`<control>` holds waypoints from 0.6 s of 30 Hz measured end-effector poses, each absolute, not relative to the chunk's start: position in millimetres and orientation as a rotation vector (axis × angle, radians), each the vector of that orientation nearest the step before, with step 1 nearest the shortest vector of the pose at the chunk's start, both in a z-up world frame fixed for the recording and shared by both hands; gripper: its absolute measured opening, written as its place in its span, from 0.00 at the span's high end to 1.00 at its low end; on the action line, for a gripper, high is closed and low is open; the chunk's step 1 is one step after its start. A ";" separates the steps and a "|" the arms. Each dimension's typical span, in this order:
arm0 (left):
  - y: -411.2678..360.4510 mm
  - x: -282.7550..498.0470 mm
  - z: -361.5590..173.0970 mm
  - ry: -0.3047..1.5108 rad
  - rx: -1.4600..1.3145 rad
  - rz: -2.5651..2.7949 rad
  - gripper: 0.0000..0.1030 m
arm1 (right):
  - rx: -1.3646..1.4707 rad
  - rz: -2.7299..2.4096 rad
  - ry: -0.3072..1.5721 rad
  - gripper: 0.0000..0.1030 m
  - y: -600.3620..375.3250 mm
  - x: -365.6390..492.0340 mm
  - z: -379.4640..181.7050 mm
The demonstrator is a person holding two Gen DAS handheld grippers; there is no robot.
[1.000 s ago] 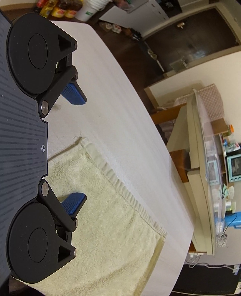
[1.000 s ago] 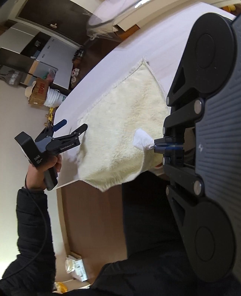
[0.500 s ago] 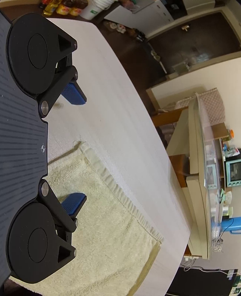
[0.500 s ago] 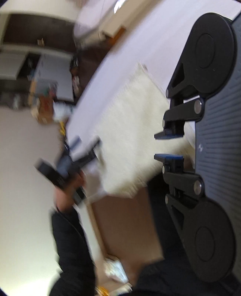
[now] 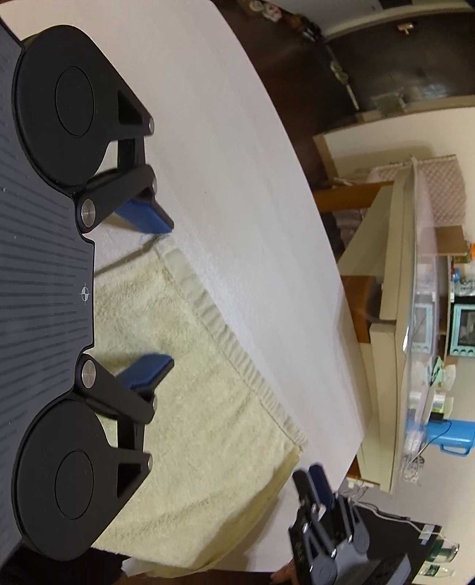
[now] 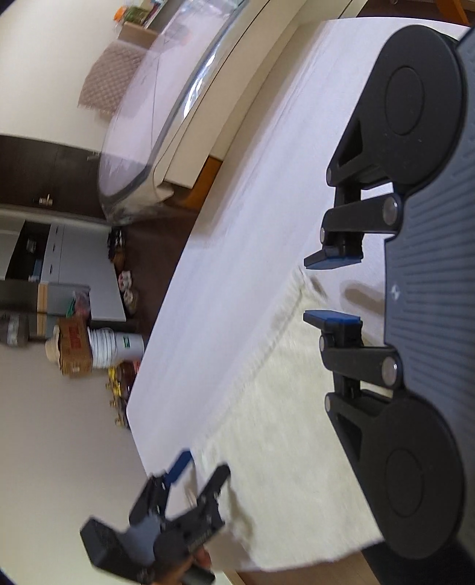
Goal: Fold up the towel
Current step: 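Grasp a towel edge with the left gripper while the right gripper holds a corner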
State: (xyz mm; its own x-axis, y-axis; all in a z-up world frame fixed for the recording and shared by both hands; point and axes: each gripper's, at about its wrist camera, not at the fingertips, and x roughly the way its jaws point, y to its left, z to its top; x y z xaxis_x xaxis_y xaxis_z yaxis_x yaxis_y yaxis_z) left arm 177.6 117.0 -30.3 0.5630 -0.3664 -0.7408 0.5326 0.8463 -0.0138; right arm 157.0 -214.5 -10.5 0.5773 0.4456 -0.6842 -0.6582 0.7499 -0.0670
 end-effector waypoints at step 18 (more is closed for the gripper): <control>114.3 175.8 -22.8 0.761 0.205 -0.513 0.92 | -0.230 0.649 0.755 0.86 -207.0 185.6 -22.2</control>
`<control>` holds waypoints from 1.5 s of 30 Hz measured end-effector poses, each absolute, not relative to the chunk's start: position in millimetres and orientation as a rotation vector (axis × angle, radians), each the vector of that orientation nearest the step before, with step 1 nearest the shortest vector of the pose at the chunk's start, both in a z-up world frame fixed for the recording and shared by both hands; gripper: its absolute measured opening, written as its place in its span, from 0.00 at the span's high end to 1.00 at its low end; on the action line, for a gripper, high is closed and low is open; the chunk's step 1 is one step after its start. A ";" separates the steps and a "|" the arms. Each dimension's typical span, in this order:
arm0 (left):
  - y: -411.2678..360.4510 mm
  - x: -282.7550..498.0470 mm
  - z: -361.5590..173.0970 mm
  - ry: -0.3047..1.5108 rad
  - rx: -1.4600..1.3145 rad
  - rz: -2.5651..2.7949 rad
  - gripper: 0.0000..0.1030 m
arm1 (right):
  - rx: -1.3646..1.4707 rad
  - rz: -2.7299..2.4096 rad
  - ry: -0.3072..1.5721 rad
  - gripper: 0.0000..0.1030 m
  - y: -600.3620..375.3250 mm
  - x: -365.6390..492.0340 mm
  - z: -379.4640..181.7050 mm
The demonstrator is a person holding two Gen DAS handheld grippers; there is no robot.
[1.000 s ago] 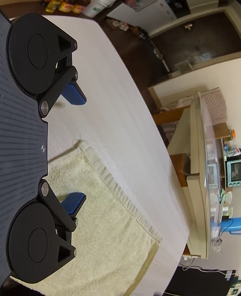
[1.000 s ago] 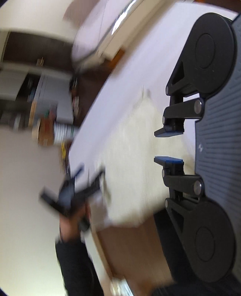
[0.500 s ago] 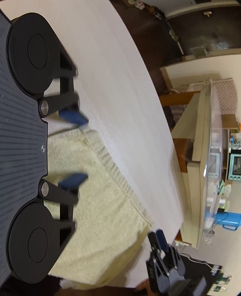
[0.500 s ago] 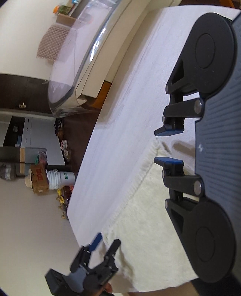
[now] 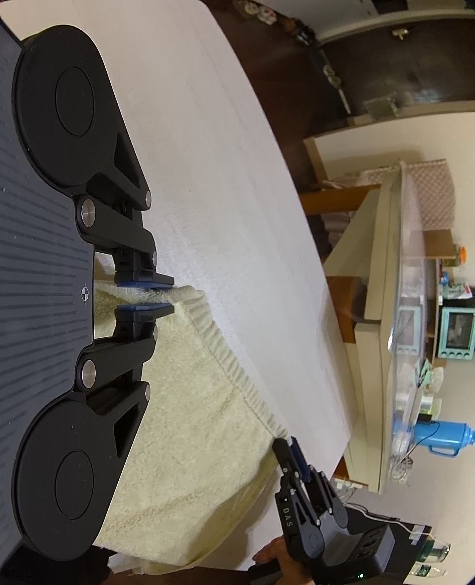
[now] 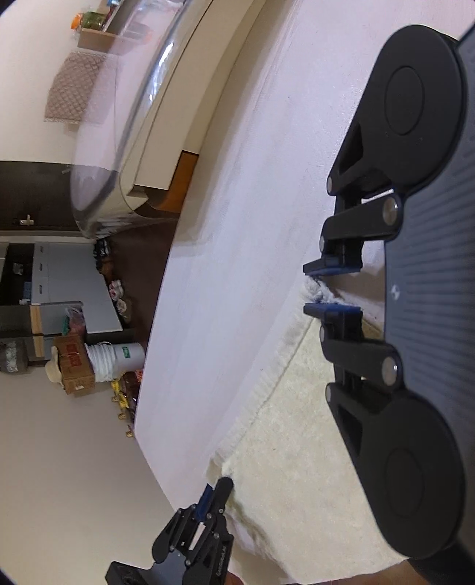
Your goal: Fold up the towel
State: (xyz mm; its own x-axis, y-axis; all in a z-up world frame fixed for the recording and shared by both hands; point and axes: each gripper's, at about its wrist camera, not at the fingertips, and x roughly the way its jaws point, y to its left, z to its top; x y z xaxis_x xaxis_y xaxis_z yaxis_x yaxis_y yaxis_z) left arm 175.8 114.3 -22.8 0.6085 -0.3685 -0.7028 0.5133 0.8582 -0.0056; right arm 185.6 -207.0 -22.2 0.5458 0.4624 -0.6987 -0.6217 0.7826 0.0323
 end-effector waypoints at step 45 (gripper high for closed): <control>142.7 229.7 -20.6 0.692 0.202 -0.235 0.22 | -0.266 0.588 0.641 0.76 -210.3 190.4 -0.7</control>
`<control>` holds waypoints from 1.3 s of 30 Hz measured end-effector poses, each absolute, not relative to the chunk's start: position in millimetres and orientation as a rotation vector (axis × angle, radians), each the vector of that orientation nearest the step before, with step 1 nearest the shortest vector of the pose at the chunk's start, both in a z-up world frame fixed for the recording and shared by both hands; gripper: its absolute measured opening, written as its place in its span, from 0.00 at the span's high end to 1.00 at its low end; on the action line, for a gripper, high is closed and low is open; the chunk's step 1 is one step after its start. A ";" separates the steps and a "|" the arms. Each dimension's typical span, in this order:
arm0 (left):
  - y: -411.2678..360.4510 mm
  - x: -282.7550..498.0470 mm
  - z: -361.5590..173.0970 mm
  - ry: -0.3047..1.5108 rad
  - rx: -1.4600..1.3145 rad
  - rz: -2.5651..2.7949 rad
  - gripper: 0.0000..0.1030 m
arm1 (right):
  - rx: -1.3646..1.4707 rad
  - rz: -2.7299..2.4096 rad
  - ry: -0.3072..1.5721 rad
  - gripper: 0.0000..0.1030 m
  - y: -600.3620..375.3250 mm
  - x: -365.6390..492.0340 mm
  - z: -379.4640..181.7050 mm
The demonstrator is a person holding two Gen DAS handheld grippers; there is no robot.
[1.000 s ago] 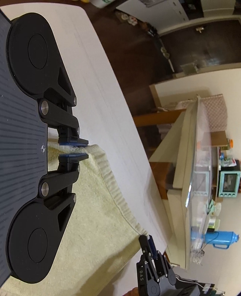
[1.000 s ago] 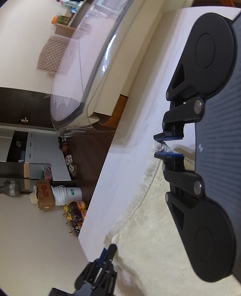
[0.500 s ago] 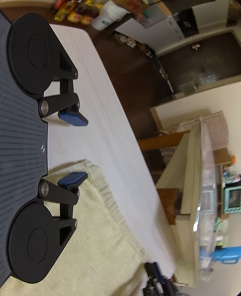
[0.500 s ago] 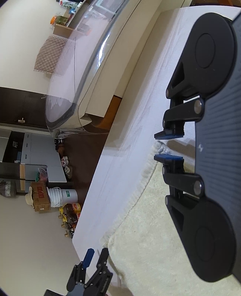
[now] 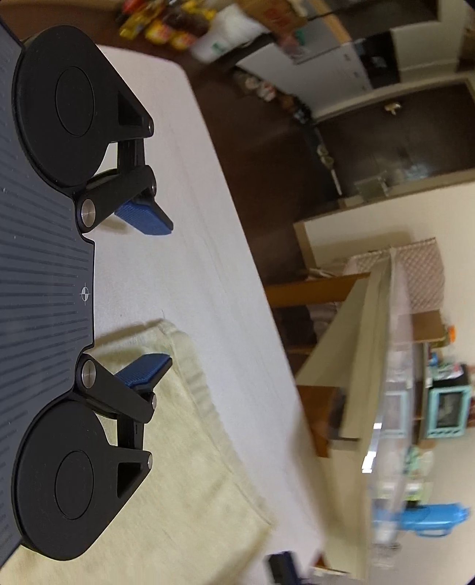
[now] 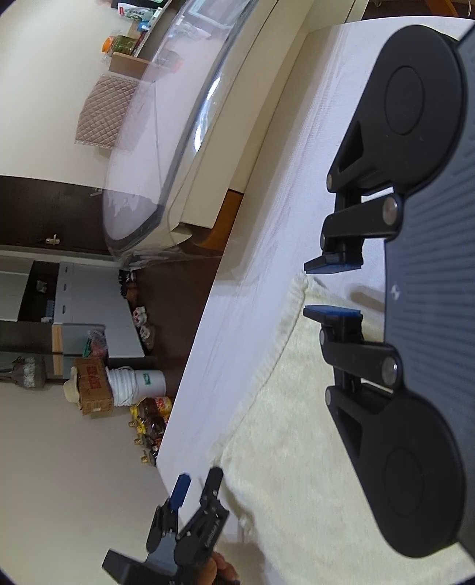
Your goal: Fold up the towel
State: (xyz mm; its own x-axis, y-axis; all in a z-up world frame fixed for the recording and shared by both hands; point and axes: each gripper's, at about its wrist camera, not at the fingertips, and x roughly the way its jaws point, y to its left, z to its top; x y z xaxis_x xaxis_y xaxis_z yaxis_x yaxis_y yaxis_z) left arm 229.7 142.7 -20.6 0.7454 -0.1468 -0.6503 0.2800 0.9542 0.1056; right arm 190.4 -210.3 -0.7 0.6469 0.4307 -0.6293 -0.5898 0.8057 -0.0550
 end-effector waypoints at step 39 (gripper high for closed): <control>112.5 9.8 -15.7 0.538 0.552 -0.807 0.35 | -0.874 0.903 0.463 0.93 -206.2 4.8 -13.3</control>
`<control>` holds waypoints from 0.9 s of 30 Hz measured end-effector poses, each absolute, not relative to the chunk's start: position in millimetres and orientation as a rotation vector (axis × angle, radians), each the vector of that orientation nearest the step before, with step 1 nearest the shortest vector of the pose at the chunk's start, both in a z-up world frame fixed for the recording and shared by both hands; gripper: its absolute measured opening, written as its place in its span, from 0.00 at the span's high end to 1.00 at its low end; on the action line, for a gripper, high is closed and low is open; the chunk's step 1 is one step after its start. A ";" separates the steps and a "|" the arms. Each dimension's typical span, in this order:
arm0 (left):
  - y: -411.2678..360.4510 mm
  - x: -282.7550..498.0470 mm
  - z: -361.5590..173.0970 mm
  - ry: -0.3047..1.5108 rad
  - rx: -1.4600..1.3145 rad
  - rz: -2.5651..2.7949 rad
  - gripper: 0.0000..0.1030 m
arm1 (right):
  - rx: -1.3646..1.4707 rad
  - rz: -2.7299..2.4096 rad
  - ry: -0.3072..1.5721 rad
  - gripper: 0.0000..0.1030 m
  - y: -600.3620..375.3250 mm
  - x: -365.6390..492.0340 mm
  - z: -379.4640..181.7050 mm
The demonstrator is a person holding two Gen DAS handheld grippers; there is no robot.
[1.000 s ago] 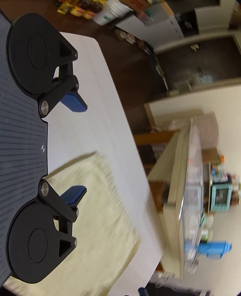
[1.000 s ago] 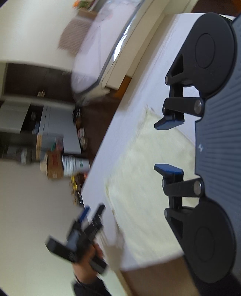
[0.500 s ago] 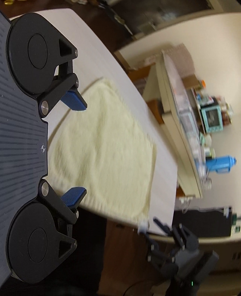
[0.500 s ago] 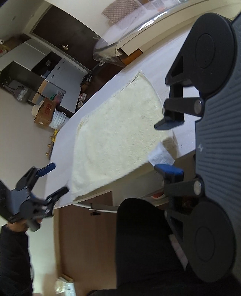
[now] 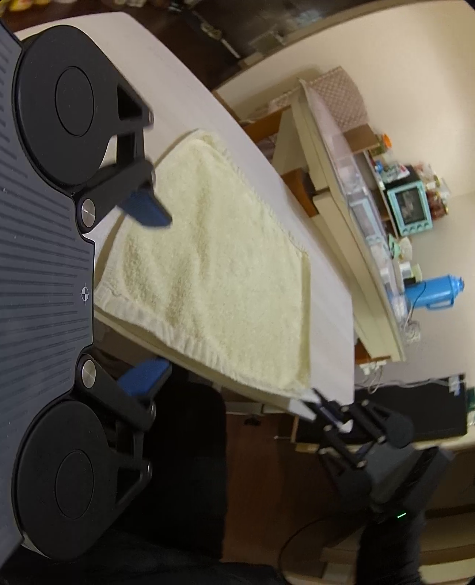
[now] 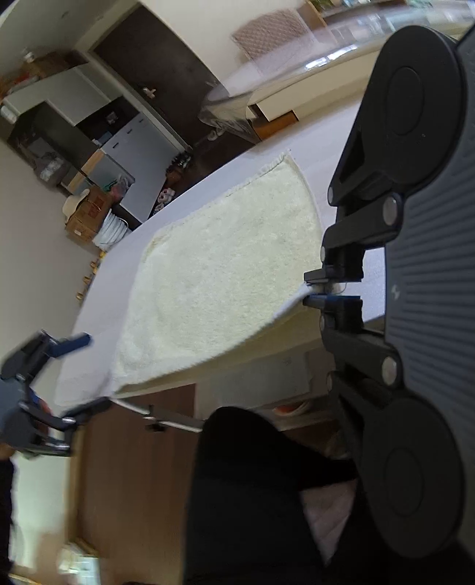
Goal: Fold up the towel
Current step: 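Grasp one towel edge with the right gripper while the left gripper grasps the same edge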
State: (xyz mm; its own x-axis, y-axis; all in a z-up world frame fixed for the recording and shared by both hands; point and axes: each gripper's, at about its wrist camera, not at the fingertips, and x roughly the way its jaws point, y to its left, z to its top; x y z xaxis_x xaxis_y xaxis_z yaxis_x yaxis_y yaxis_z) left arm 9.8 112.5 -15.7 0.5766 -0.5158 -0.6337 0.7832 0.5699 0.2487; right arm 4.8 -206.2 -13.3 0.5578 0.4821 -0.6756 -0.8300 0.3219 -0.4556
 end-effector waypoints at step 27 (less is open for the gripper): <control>104.7 0.7 2.8 0.611 0.705 -0.847 0.98 | -0.624 0.925 0.510 0.94 -225.3 1.6 24.3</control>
